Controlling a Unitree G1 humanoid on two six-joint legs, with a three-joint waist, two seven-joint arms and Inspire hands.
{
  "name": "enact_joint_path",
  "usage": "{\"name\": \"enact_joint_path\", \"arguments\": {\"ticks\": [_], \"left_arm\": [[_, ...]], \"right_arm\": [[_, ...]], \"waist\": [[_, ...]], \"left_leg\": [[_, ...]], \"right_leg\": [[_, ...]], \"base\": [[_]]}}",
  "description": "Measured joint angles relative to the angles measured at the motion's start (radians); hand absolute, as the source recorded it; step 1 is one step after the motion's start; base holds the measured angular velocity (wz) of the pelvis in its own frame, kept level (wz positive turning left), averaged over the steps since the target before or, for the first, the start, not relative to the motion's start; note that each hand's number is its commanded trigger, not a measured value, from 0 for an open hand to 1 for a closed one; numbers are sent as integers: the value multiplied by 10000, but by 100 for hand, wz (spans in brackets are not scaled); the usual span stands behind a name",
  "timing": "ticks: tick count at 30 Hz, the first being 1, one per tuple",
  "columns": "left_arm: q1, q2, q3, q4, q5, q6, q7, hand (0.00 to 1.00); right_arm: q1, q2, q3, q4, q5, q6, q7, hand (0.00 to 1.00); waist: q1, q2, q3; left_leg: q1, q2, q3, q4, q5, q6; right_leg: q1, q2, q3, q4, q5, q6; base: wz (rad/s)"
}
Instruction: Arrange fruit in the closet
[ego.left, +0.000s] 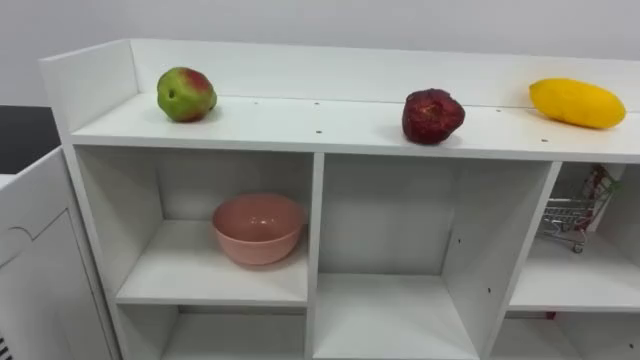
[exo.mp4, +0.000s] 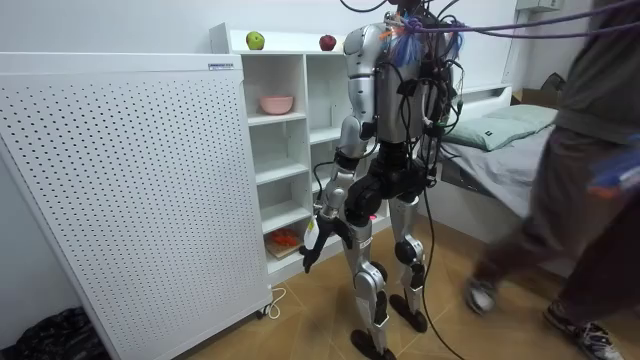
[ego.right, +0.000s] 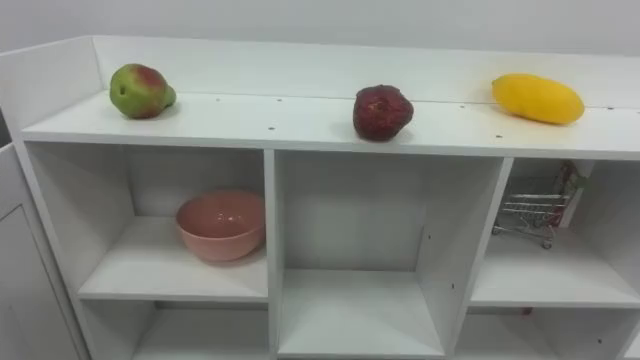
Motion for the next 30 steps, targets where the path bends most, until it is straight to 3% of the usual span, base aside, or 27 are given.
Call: {"name": "enact_joint_path", "arguments": {"ticks": [10,19,22,24,25,27,30], "left_arm": [[-25,-2,20,-8,-25,-84,37,0],[17,-15,712,-8,148,-427,492,0],[17,-11,892,-2,148,-524,527,0],[7,-5,950,-9,146,-603,544,0],[-23,0,984,-17,150,-647,549,0],[-18,3,983,-13,152,-747,614,0],[-17,40,961,-44,152,-870,975,0]], "right_arm": [[-29,1,97,22,229,5,-250,0],[43,161,-1295,-26,523,88,-1309,0],[-22,150,-1995,-822,491,86,-2000,0],[-249,149,-2258,-1351,578,72,-2473,0],[-354,149,-2362,-1962,572,90,-2776,0],[-522,148,-2542,-3182,423,30,-3230,0],[-649,134,-2609,-5361,426,-259,-3998,0]], "waist": [[41,-5,-8],[-19,-128,14],[-71,-151,-35],[-120,-155,-5],[-180,-184,-36],[-228,-208,4],[-241,-203,2]], "left_leg": [[-3,7,97,1,0,0],[96,15,118,-56,0,-1],[100,14,148,-66,0,-1],[99,13,176,-57,0,0],[93,13,183,-54,2,-1],[93,12,217,-46,3,-1],[159,15,236,-41,5,-3]], "right_leg": [[-59,29,310,5,0,0],[-22,55,328,18,0,0],[-24,55,343,37,0,0],[-35,55,342,40,0,0],[-65,58,364,70,0,0],[-91,53,365,77,0,0],[-64,62,366,69,0,0]], "base": [[-3],[-3],[0],[0],[-4],[-7],[-4]]}}
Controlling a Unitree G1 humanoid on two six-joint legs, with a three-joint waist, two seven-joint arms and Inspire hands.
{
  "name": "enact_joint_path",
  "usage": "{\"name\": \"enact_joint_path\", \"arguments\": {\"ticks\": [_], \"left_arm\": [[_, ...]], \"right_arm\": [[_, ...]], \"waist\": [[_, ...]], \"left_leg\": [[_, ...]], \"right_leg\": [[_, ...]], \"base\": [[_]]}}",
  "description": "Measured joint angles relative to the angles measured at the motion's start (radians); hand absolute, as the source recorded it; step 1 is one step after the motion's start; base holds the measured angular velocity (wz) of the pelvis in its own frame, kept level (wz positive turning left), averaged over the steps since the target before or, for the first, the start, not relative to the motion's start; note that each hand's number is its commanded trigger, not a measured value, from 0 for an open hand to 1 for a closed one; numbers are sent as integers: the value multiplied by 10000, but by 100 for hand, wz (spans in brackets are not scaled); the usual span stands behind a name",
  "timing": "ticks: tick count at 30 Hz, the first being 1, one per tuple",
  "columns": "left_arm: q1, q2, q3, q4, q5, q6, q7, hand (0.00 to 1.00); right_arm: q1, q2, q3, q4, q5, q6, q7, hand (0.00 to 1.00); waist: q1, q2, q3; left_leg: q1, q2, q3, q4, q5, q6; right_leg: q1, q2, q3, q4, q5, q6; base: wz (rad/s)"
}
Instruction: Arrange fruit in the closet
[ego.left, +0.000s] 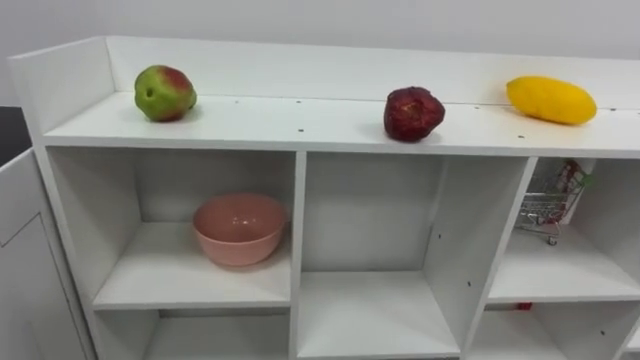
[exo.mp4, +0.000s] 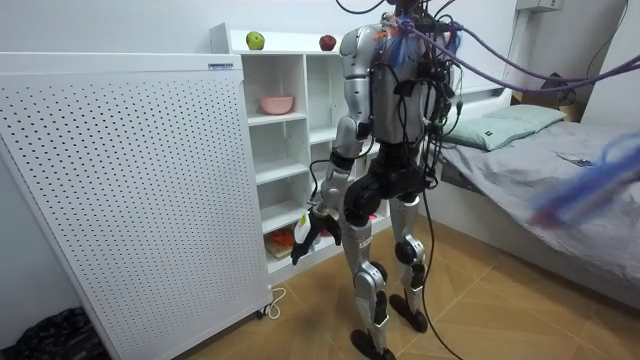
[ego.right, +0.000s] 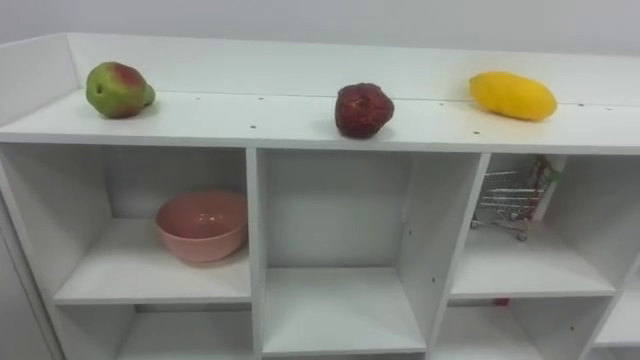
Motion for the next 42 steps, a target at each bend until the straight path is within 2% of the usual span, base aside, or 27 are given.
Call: {"name": "enact_joint_path", "arguments": {"ticks": [3,4,6,7,10,14,19,24,29,31,33,35,42], "left_arm": [[44,91,-203,-127,1,-73,208,0],[69,89,-204,-109,0,-107,218,0],[51,101,-206,-15,1,-111,213,0],[76,102,-279,-38,1,-117,209,0],[158,88,-364,-45,8,-303,207,0],[172,40,-434,-47,17,-445,216,0],[76,81,-974,62,16,-562,244,0],[-11,80,-1011,156,13,-606,163,0],[-164,124,-1066,204,20,-613,-115,0],[-242,171,-1069,265,23,-616,-258,0],[-255,205,-1076,259,25,-608,-298,0],[-249,206,-1149,239,26,-599,-309,0],[-416,209,-1160,202,38,-598,-324,0]], "right_arm": [[61,19,67,-1928,-408,-130,-608,0],[89,19,37,-2648,-679,-180,-826,0],[84,22,-16,-3773,-976,-196,-1198,0],[83,22,-15,-4572,-1248,-253,-1449,0],[81,19,-7,-5934,-1801,-769,-1850,0],[57,-14,67,-7159,-2816,-1037,-2132,0],[-248,-29,658,-7581,-3469,-1199,-2520,0],[-1003,-119,832,-7768,-3480,-1232,-2501,0],[-1775,-607,1090,-8302,-3529,-1433,-2332,0],[-2244,-761,1149,-8304,-3555,-1524,-2231,0],[-2484,-766,1146,-8304,-3544,-1526,-2168,0],[-2728,-764,1151,-8304,-3531,-1525,-2096,0],[-3301,-765,1151,-8304,-3500,-1527,-2014,0]], "waist": [[19,-92,-12],[17,-38,13],[32,-60,-26],[45,9,9],[46,128,-39],[219,182,-77],[327,153,-76],[495,101,-87],[606,73,-71],[607,-5,-67],[603,-69,-43],[643,-155,-61],[1056,-205,-60]], "left_leg": [[-10,3,27,5,1,-2],[-55,-2,49,18,1,-2],[-149,-1,82,62,1,-1],[-191,4,72,76,1,-1],[-187,5,33,78,2,0],[-219,14,6,78,2,0],[-166,15,-27,80,2,0],[-250,14,-36,124,3,1],[-259,37,-124,126,15,-17],[-282,43,-190,120,22,-28],[-335,44,-271,134,25,-32],[-406,44,-300,137,25,-32],[-514,33,-444,150,37,-28]], "right_leg": [[-100,1,28,-18,0,0],[-156,-2,37,-16,0,0],[-220,-1,29,58,0,0],[-261,0,-21,97,0,0],[-247,4,-46,86,0,0],[-300,10,-39,100,0,0],[-242,12,-76,121,3,-5],[-337,-1,-95,156,17,-26],[-364,12,-195,295,18,-29],[-362,17,-259,291,21,-33],[-369,17,-337,278,21,-33],[-426,10,-367,268,21,-33],[-502,-16,-614,249,21,-32]], "base": [[-2],[-6],[-11],[-12],[-4],[-1],[0],[1],[3],[6],[11],[6],[5]]}}
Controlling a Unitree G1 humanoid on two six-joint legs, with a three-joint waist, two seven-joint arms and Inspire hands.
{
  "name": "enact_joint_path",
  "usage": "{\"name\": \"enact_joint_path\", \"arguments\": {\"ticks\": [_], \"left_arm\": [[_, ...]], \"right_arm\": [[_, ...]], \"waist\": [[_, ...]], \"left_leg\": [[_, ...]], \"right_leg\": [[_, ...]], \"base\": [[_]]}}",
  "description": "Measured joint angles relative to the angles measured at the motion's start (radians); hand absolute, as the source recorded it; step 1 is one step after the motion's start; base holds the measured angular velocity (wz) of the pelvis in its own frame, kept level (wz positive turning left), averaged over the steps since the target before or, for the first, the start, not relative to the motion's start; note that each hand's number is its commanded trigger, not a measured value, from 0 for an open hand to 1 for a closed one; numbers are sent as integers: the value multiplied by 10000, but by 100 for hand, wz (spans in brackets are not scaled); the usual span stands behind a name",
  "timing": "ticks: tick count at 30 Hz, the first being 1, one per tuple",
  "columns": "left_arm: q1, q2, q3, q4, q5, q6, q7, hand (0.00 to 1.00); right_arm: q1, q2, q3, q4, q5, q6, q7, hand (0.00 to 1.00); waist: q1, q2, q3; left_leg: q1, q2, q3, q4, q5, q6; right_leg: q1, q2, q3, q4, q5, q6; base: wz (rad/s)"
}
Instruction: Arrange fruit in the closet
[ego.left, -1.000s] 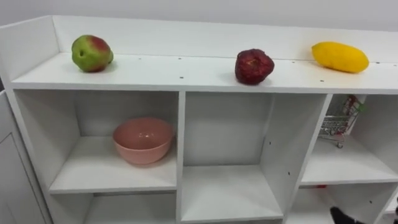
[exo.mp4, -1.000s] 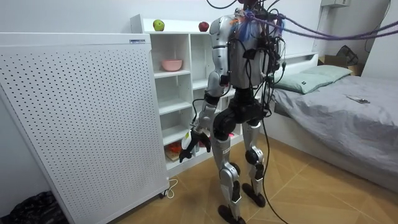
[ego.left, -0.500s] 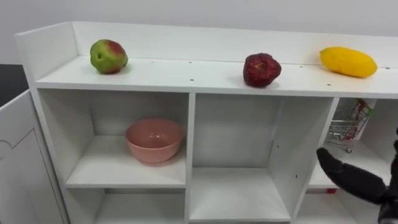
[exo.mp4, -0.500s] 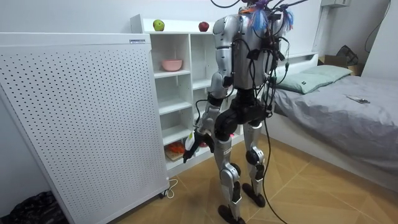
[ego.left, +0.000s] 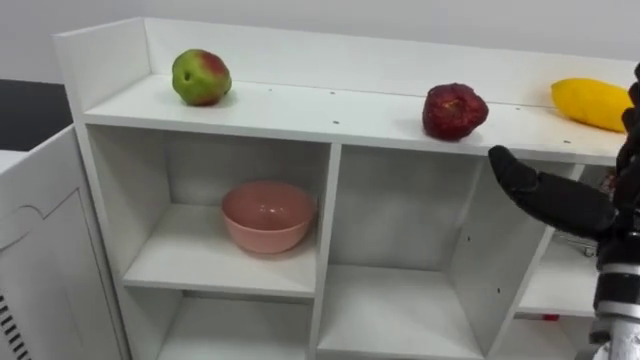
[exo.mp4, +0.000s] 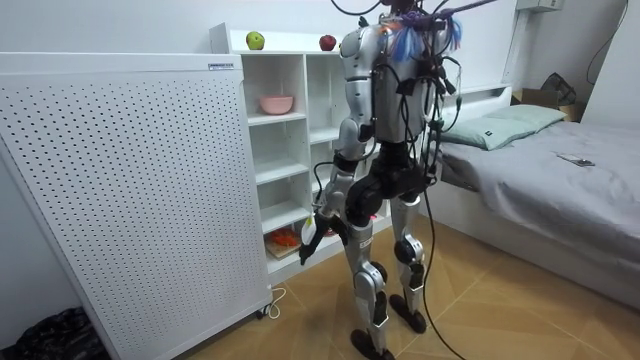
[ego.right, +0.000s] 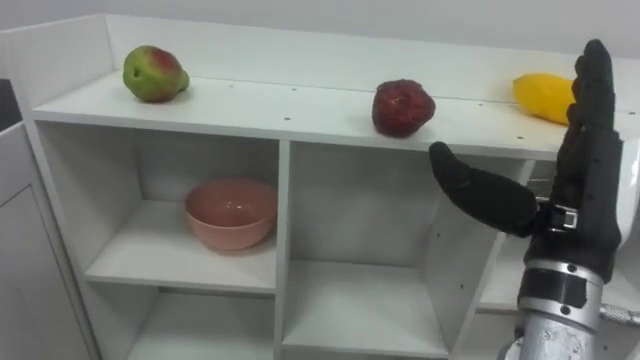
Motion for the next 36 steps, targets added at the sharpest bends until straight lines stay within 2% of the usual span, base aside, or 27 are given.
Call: {"name": "enact_joint_path", "arguments": {"ticks": [3,8,11,15,21,24,29,31,34,36], "left_arm": [[-49,4,0,3,0,0,-4,0],[-57,24,-20,27,-3,-1,45,0],[-30,34,-15,15,6,10,59,0],[-65,22,-18,-7,4,39,60,0],[5,32,-13,-7,1,111,29,0],[25,35,-8,-16,4,226,-43,0],[26,100,2,-37,4,397,-242,0],[19,120,6,-98,4,481,-364,0],[3,189,10,-185,26,533,-637,0],[3,231,15,-260,172,560,-778,0]], "right_arm": [[-250,-2,0,0,6,1,23,0],[-564,-4,15,74,105,-1,86,0],[-879,-52,9,684,597,-1,326,0],[-1089,-86,11,1153,1581,128,533,0],[-1642,-148,21,1734,2588,152,848,0],[-1768,-389,39,1863,2875,264,1012,0],[-1939,-1092,528,2590,2852,478,1515,0],[-1954,-1230,605,2740,2812,547,1776,0],[-1986,-1243,621,2953,2681,576,2165,0],[-2038,-1246,624,3041,2685,584,2367,0]], "waist": [[63,-31,19],[105,-113,98],[99,-133,112],[319,-139,117],[341,-129,112],[349,-133,92],[377,-246,13],[365,-307,-25],[362,-399,-35],[363,-420,-8]], "left_leg": [[-1,-2,-150,-7,0,0],[-4,-2,-259,-12,0,0],[-4,-13,-283,-6,0,0],[-57,-41,-289,40,8,13],[-214,-52,-373,214,24,3],[-274,-55,-417,264,37,2],[-206,-54,-411,268,66,-11],[-186,-53,-416,268,66,-11],[-174,-51,-404,271,66,-11],[-175,-51,-391,280,68,-11]], "right_leg": [[5,3,-34,-5,0,0],[94,3,-117,-15,0,0],[121,-15,-170,-14,0,0],[58,-39,-137,0,0,0],[14,-59,-166,19,0,-1],[13,-74,-257,31,2,-3],[43,-75,-273,24,9,-14],[63,-73,-271,14,18,-29],[113,-73,-272,9,23,-37],[114,-74,-267,11,31,-50]], "base": [[8],[7],[3],[-2],[3],[7],[1],[0],[0],[0]]}}
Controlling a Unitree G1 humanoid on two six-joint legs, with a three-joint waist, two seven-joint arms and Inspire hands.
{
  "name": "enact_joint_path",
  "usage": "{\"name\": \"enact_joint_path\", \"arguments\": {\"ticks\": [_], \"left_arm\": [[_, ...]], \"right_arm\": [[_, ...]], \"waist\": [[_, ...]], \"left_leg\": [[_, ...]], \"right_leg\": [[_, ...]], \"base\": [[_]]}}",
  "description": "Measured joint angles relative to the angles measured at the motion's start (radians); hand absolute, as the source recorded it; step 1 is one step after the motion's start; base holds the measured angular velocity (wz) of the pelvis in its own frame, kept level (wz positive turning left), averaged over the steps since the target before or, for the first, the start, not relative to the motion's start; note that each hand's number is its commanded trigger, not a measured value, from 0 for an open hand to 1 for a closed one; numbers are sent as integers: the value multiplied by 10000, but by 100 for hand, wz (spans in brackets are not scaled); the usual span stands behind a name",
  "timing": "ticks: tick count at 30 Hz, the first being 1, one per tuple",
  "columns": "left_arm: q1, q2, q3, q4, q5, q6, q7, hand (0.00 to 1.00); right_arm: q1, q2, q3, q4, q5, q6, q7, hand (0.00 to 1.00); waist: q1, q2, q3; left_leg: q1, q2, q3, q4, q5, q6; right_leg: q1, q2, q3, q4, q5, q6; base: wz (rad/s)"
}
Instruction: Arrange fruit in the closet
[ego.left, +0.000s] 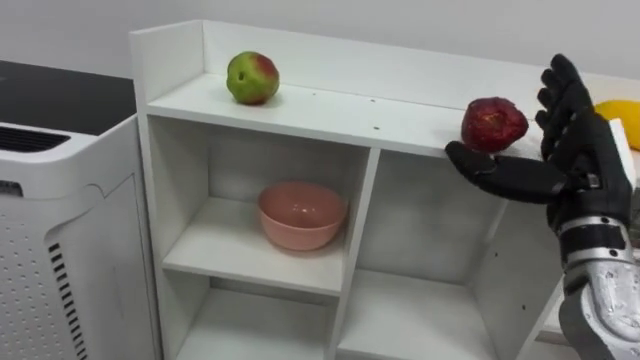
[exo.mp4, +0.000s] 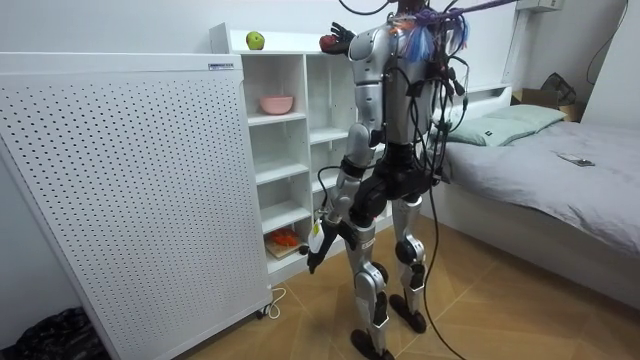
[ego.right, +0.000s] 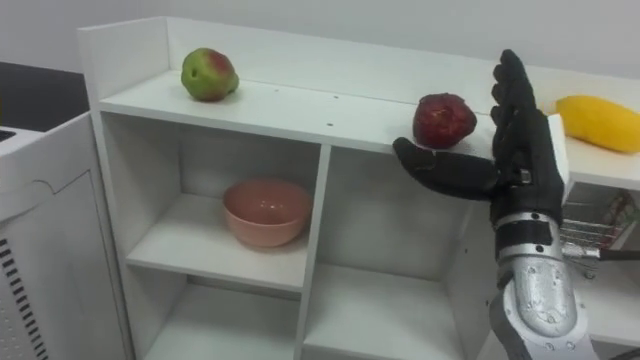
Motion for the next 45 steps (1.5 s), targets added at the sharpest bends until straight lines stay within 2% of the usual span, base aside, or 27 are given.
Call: {"name": "enact_joint_path", "arguments": {"ticks": [1,2,3,4,7,14,22,30,32,35,39,40,42,45], "left_arm": [[14,26,2,-73,18,60,-119,0],[16,47,4,-140,34,121,-206,0],[13,59,4,-140,50,125,-250,0],[18,75,4,-139,137,134,-310,0],[20,102,-2,-137,234,199,-379,0],[12,179,-16,-147,232,331,-428,0],[8,184,-16,-319,229,343,-512,0],[14,221,-4,-398,291,339,-505,0],[20,221,-12,-393,292,332,-458,0],[5,220,-26,-360,280,322,-238,0],[-9,212,-138,-164,223,331,-51,0],[-2,201,-268,-157,201,330,-50,0],[17,171,-316,-191,194,321,-50,0],[-29,195,-448,-202,197,308,21,0]], "right_arm": [[-64,0,4,117,9,2,150,0],[-83,-30,5,162,-5,39,314,23],[-85,-47,6,166,-9,69,393,71],[-88,-94,23,168,-25,109,552,100],[-103,-302,118,222,-46,145,862,100],[-294,-463,157,459,-40,321,1304,100],[-676,-636,153,763,49,340,1456,100],[-741,-625,164,394,47,518,1477,100],[-443,-569,187,-357,77,626,1675,100],[123,-523,685,-1188,45,643,1932,100],[652,-139,1333,-1759,34,690,2253,100],[803,-106,1557,-1844,33,778,2418,100],[1025,16,1836,-1978,-7,858,2710,100],[1392,143,2275,-2565,6,912,3180,100]], "waist": [[-6,-7,1],[-12,-28,-1],[-10,-25,1],[-16,-27,4],[-17,-54,23],[-44,-121,64],[-18,-141,66],[-22,-111,63],[-31,-39,24],[-21,48,14],[-38,208,-24],[-33,313,10],[-25,440,7],[-32,544,-58]], "left_leg": [[1,0,1,1,4,1],[8,0,-1,2,5,1],[12,1,-2,3,5,1],[21,1,-8,6,5,0],[21,1,-25,11,5,0],[18,2,-65,-32,0,-1],[13,5,-75,-17,-1,-2],[3,8,-66,-10,0,-2],[11,8,-65,-13,0,-2],[15,4,-72,-10,0,-2],[35,4,-82,-5,0,-1],[107,3,-57,0,1,-1],[109,4,-69,-64,0,-1],[-19,9,-67,-80,30,-18]], "right_leg": [[0,-1,1,6,2,-4],[15,0,4,5,3,-4],[24,1,3,5,3,-5],[43,2,0,5,3,-4],[54,3,-6,9,3,-5],[56,8,-8,31,9,-14],[57,10,-22,34,12,-20],[55,13,-98,12,12,-20],[52,13,-108,5,12,-20],[63,6,-120,2,12,-19],[91,5,-106,5,13,-21],[140,5,-67,9,15,-23],[129,5,-38,18,16,-23],[-23,16,18,38,36,-56]], "base": [[0],[0],[0],[0],[0],[0],[0],[0],[0],[0],[0],[-4],[-4],[-3]]}}
